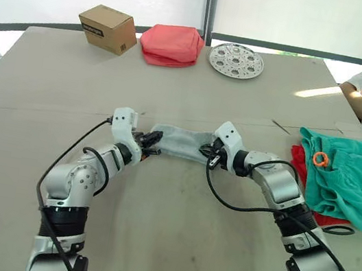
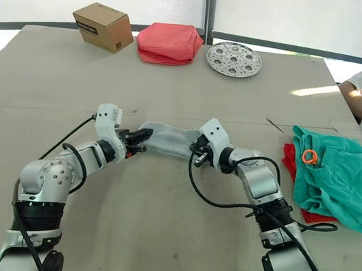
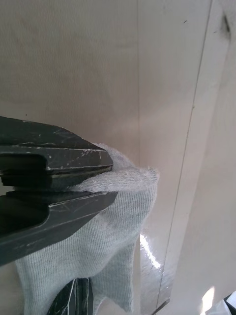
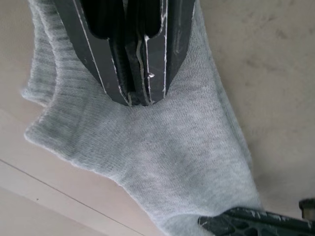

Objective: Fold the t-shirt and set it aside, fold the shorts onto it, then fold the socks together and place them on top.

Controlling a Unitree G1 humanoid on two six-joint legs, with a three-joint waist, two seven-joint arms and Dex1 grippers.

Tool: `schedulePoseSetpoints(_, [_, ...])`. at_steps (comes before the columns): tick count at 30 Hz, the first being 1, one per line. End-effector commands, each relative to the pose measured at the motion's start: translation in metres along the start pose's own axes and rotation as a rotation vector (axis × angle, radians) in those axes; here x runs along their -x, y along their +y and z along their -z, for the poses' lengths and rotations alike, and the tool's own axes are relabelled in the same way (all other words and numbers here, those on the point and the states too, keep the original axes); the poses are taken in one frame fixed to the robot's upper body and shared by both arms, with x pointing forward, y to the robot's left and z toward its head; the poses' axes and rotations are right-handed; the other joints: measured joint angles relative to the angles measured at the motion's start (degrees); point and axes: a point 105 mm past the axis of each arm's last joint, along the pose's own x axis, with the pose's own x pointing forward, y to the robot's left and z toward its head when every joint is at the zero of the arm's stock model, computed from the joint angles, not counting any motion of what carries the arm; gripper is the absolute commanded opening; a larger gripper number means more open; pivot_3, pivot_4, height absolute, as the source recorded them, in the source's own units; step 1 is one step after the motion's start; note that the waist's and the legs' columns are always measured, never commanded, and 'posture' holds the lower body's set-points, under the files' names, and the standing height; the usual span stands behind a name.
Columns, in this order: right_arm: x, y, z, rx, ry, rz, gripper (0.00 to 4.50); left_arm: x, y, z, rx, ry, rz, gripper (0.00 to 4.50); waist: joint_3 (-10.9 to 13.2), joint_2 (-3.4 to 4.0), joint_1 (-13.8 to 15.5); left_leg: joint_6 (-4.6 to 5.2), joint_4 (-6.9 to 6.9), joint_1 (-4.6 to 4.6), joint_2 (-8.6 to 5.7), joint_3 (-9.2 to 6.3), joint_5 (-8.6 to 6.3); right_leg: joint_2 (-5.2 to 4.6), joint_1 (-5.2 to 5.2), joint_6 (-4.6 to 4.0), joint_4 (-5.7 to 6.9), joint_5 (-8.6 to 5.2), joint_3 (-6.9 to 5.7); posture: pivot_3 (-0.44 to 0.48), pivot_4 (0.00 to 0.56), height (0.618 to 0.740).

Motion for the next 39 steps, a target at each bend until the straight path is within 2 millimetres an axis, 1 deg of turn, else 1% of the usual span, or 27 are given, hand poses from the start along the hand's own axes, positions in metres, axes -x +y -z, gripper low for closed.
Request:
schedulePoseSetpoints(1, [-0.002, 0.001, 0.024, -0.031, 0.09, 0.032, 0.08, 0.012, -0.024, -0.047, -0.193, -0.091, 0.081, 0.0, 0.04, 0.02, 0.0, -0.02, 0.0, -0.01, 0.03, -0.03, 0.01, 0.0, -0.01, 0.0, 0.02, 0.0, -0.01, 0.0, 0.15, 0.74])
schedulePoseSetpoints(3, [-0.003, 0.0, 0.018, -0.034, 0.073, 0.048, 0.08, 0.012, -0.041, -0.048, -0.355, -0.052, 0.117, 0.0, 0.05, 0.02, -0.03, -0.04, 0.0, -0.01, 0.05, -0.04, 0.02, 0.01, -0.02, -0.01, 0.01, 0.01, 0.0, 0.0, 0.15, 0.74])
schedulePoseSetpoints(4, [-0.003, -0.002, 0.016, -0.038, 0.069, 0.059, 0.08, 0.01, -0.046, -0.046, -0.429, -0.032, 0.118, 0.0, 0.05, 0.02, -0.03, -0.05, 0.0, -0.03, 0.06, -0.04, 0.02, 0.0, -0.02, -0.01, 0.01, 0.01, 0.01, 0.0, 0.15, 0.74])
schedulePoseSetpoints(9, [-0.002, -0.004, 0.012, -0.047, 0.069, 0.094, 0.08, -0.002, -0.07, -0.039, -0.644, -0.006, 0.138, 0.0, 0.05, 0.03, 0.02, -0.14, -0.14, 0.0, 0.04, 0.02, 0.07, 0.0, -0.02, -0.05, 0.01, 0.02, 0.09, 0.0, 0.15, 0.74])
schedulePoseSetpoints(12, [0.001, -0.005, 0.01, -0.06, 0.068, 0.115, 0.08, -0.01, -0.087, -0.029, -0.757, 0.002, 0.171, 0.0, 0.06, 0.03, 0.14, -0.16, -0.15, -0.02, 0.04, 0.0, 0.08, 0.01, -0.04, -0.05, -0.01, 0.02, 0.07, 0.0, 0.15, 0.74])
schedulePoseSetpoints(15, [0.006, -0.005, 0.008, -0.068, 0.066, 0.133, 0.08, -0.018, -0.108, -0.022, -0.796, -0.011, 0.228, 0.0, 0.06, 0.04, 0.34, -0.15, -0.15, -0.05, 0.05, -0.02, 0.07, -0.04, -0.05, -0.04, -0.02, 0.02, 0.07, 0.0, 0.15, 0.74])
schedulePoseSetpoints(20, [0.017, -0.006, -0.003, -0.076, 0.013, 0.165, 0.08, -0.024, -0.128, -0.009, -0.754, 0.013, 0.314, 0.0, 0.1, 0.09, 0.42, -0.13, -0.16, -0.17, 0.03, -0.08, 0.07, -0.08, -0.1, -0.04, -0.07, 0.02, 0.02, 0.0, 0.15, 0.74])
schedulePoseSetpoints(22, [0.022, -0.005, -0.008, -0.077, -0.013, 0.168, 0.08, -0.027, -0.132, -0.004, -0.721, 0.037, 0.337, 0.0, 0.13, 0.11, 0.57, -0.12, -0.17, -0.22, 0.0, -0.16, 0.07, -0.08, -0.11, -0.04, -0.1, 0.01, -0.03, 0.0, 0.15, 0.74])
schedulePoseSetpoints(26, [0.044, -0.006, -0.019, -0.004, -0.043, 0.218, 0.08, -0.036, -0.13, 0.006, -0.732, 0.072, 0.352, 0.0, 0.18, 0.12, 0.73, -0.1, -0.16, -0.31, -0.09, -0.25, 0.07, -0.07, -0.1, -0.02, -0.18, 0.0, -0.11, 0.0, 0.15, 0.74])
schedulePoseSetpoints(27, [0.05, -0.008, -0.021, -0.004, -0.051, 0.241, 0.32, -0.038, -0.131, 0.008, -0.725, 0.079, 0.363, 0.0, 0.19, 0.13, 0.76, -0.09, -0.15, -0.33, -0.09, -0.25, 0.07, -0.07, -0.11, -0.01, -0.19, 0.0, -0.12, 0.0, 0.15, 0.74])
schedulePoseSetpoints(28, [0.056, -0.007, -0.022, 0.012, -0.048, 0.241, 0.65, -0.039, -0.133, 0.011, -0.705, 0.087, 0.375, 0.0, 0.2, 0.13, 0.74, -0.09, -0.15, -0.35, -0.1, -0.28, 0.06, -0.06, -0.11, 0.0, -0.22, -0.01, -0.14, 0.0, 0.15, 0.74])
schedulePoseSetpoints(29, [0.062, -0.001, -0.019, 0.039, -0.033, 0.223, 1.01, -0.04, -0.137, 0.013, -0.707, 0.09, 0.395, 0.0, 0.21, 0.13, 0.77, -0.09, -0.15, -0.38, -0.1, -0.29, 0.06, -0.05, -0.11, 0.02, -0.22, -0.01, -0.15, 0.0, 0.15, 0.74])
schedulePoseSetpoints(30, [0.067, 0.003, -0.018, 0.049, -0.025, 0.211, 1.46, -0.042, -0.14, 0.016, -0.695, 0.093, 0.413, 0.0, 0.21, 0.13, 0.9, -0.09, -0.14, -0.4, -0.1, -0.32, 0.06, -0.05, -0.11, 0.06, -0.24, -0.04, -0.18, 0.0, 0.15, 0.74])
schedulePoseSetpoints(31, [0.07, 0.008, -0.016, 0.056, -0.021, 0.201, 2.06, -0.043, -0.144, 0.019, -0.678, 0.103, 0.434, 0.0, 0.21, 0.13, 1.04, -0.09, -0.13, -0.44, -0.1, -0.36, 0.06, -0.04, -0.11, 0.09, -0.27, -0.06, -0.23, 0.0, 0.15, 0.74])
schedulePoseSetpoints(32, [0.073, 0.01, -0.016, 0.056, -0.02, 0.199, 2.49, -0.043, -0.146, 0.022, -0.667, 0.11, 0.447, 0.0, 0.2, 0.13, 1.1, -0.08, -0.13, -0.46, -0.1, -0.4, 0.06, -0.03, -0.11, 0.08, -0.3, -0.06, -0.27, 0.0, 0.15, 0.74])
schedulePoseSetpoints(33, [0.074, 0.011, -0.016, 0.054, -0.02, 0.2, 3.03, -0.044, -0.147, 0.023, -0.658, 0.114, 0.454, 0.0, 0.21, 0.13, 1.14, -0.08, -0.13, -0.46, -0.1, -0.39, 0.06, -0.01, -0.11, 0.08, -0.31, -0.06, -0.27, 0.0, 0.15, 0.74])
schedulePoseSetpoints(34, [0.077, 0.012, -0.012, 0.061, -0.006, 0.205, 3.51, -0.045, -0.148, 0.029, -0.671, 0.132, 0.467, 0.0, 0.21, 0.13, 1.11, -0.08, -0.13, -0.47, -0.11, -0.39, 0.06, 0.02, -0.11, 0.14, -0.32, -0.09, -0.27, 0.0, 0.15, 0.74])
schedulePoseSetpoints(37, [0.09, 0.014, -0.005, 0.078, 0.024, 0.217, 3.51, -0.051, -0.151, 0.043, -0.646, 0.179, 0.506, 0.0, 0.21, 0.13, 1.56, -0.08, -0.12, -0.49, -0.11, -0.39, 0.06, 0.05, -0.12, 0.21, -0.32, -0.13, -0.28, 0.0, 0.15, 0.74])
schedulePoseSetpoints(39, [0.107, 0.02, 0.001, 0.067, 0.035, 0.223, 3.51, -0.058, -0.151, 0.06, -0.633, 0.235, 0.543, 0.0, 0.21, 0.13, 1.96, -0.08, -0.05, -0.54, -0.11, -0.43, 0.06, 0.04, -0.12, 0.22, -0.35, -0.14, -0.33, 0.0, 0.15, 0.74])
